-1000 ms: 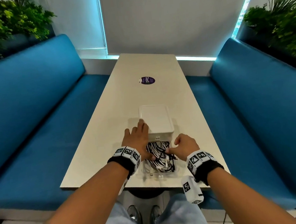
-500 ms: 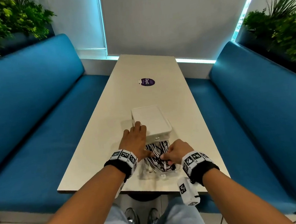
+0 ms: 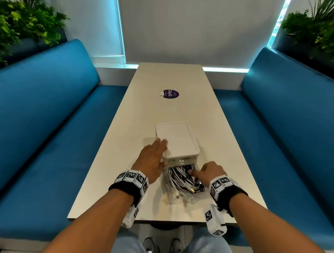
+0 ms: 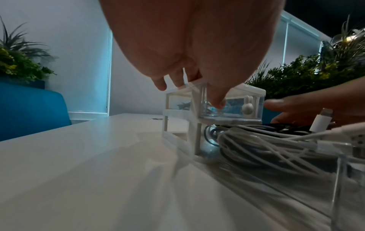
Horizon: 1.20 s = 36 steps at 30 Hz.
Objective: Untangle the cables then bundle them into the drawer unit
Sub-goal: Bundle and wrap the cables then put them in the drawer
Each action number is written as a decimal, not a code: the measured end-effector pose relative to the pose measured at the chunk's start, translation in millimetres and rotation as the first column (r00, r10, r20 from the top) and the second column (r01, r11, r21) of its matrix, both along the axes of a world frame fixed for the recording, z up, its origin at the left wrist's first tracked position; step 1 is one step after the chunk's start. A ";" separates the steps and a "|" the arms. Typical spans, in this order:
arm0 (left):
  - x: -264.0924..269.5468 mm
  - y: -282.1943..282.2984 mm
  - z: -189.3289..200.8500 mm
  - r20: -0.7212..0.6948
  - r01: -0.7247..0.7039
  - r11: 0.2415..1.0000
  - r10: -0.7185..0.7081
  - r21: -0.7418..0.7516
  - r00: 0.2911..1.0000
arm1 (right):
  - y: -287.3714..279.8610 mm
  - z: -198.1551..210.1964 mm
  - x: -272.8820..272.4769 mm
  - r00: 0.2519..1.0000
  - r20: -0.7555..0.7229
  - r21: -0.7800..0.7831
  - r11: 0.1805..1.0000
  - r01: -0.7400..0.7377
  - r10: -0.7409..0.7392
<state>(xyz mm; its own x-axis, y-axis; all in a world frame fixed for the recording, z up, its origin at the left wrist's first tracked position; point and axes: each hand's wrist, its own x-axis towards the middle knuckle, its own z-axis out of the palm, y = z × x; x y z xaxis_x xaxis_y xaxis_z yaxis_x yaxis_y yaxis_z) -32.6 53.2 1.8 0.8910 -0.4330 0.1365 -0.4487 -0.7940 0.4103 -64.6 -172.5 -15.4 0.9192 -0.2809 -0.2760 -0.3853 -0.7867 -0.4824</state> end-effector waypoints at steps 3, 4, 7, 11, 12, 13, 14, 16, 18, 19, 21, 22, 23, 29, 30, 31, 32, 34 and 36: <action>0.0 -0.9 0.5 0.000 -0.003 1.000 0.003 -0.020 1.000 | -1.7 2.0 0.7 0.998 0.039 -0.063 0.997 -0.040 0.043; 0.5 -1.0 0.6 0.004 -0.001 1.000 0.001 -0.016 1.000 | -3.0 3.8 0.3 0.997 0.027 -0.055 0.996 -0.075 0.076; 1.6 -1.4 3.0 -0.002 0.005 1.000 -0.005 -0.017 1.000 | -5.6 10.8 -4.5 0.985 -0.115 0.052 0.991 -0.125 0.130; -2.0 -3.3 9.5 -0.043 0.020 0.998 -0.022 -0.060 0.999 | 7.7 10.0 -10.1 0.944 -0.250 0.003 0.975 -0.222 0.216; -2.2 -3.2 10.0 -0.045 0.027 0.998 -0.030 -0.065 0.999 | 10.9 7.6 -10.5 0.948 -0.247 -0.011 0.978 -0.208 0.199; -2.6 -3.1 9.9 -0.038 0.032 0.997 -0.035 -0.067 0.999 | 13.6 5.3 -11.0 0.955 -0.239 -0.013 0.983 -0.183 0.174; -3.0 -3.1 9.5 -0.027 0.034 0.997 -0.036 -0.068 0.999 | 16.2 2.8 -10.9 0.962 -0.228 -0.009 0.988 -0.156 0.149; -3.3 -2.6 8.2 -0.005 0.041 0.997 -0.041 -0.070 0.999 | 20.6 -1.1 -11.2 0.979 -0.184 0.025 0.996 -0.083 0.086; -2.5 -2.6 8.3 -0.005 0.033 0.996 -0.034 -0.080 0.999 | 24.7 -4.6 -10.2 0.993 -0.119 0.083 0.996 -0.010 0.020; -2.7 -2.8 9.9 -0.015 0.025 0.997 -0.027 -0.079 1.000 | 27.8 -5.9 -8.7 0.996 -0.090 0.111 0.994 0.012 -0.002; -2.6 -2.7 12.6 -0.036 0.019 0.997 -0.022 -0.070 0.999 | 33.5 -7.6 -6.3 0.998 -0.058 0.154 0.988 0.029 -0.020; -2.3 -2.7 12.8 -0.039 0.019 0.998 -0.021 -0.064 0.999 | 35.3 -7.1 -6.8 0.998 -0.052 0.149 0.988 0.033 -0.025; -2.5 -3.1 12.9 -0.041 0.017 0.998 -0.020 -0.059 0.999 | 36.6 -5.1 -7.6 0.998 -0.058 0.138 0.990 0.036 -0.028; -4.7 -4.1 14.3 -0.060 0.012 0.999 -0.014 -0.034 0.998 | 44.1 1.6 -12.9 0.983 -0.183 0.035 0.999 0.036 -0.029; -5.3 -4.1 15.2 -0.064 0.012 0.999 -0.014 -0.031 0.998 | 44.5 -0.8 -11.9 0.985 -0.168 0.018 0.999 0.048 -0.045; -5.8 -3.8 15.8 -0.066 0.014 0.999 -0.017 -0.035 0.998 | 45.7 -4.4 -10.8 0.986 -0.157 0.002 0.999 0.053 -0.052; -6.6 -3.3 15.8 -0.064 0.017 0.999 -0.019 -0.040 0.998 | 47.3 -5.7 -10.8 0.986 -0.153 -0.007 0.998 0.059 -0.059; -7.4 -2.7 14.5 -0.050 0.020 0.998 -0.023 -0.055 0.998 | 50.3 -9.2 -8.7 0.986 -0.138 0.000 0.995 0.095 -0.094; -7.3 -2.6 12.2 -0.035 0.021 0.998 -0.023 -0.063 0.999 | 53.7 -9.4 -6.2 0.983 -0.103 0.025 0.987 0.158 -0.154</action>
<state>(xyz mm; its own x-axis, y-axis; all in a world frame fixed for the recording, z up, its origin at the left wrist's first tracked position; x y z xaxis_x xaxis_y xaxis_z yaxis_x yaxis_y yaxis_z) -39.9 50.6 14.0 0.8860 -0.4442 0.1327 -0.4502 -0.7562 0.4748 -70.8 -118.8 -24.7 0.8319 -0.4080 -0.3761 -0.5498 -0.6972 -0.4599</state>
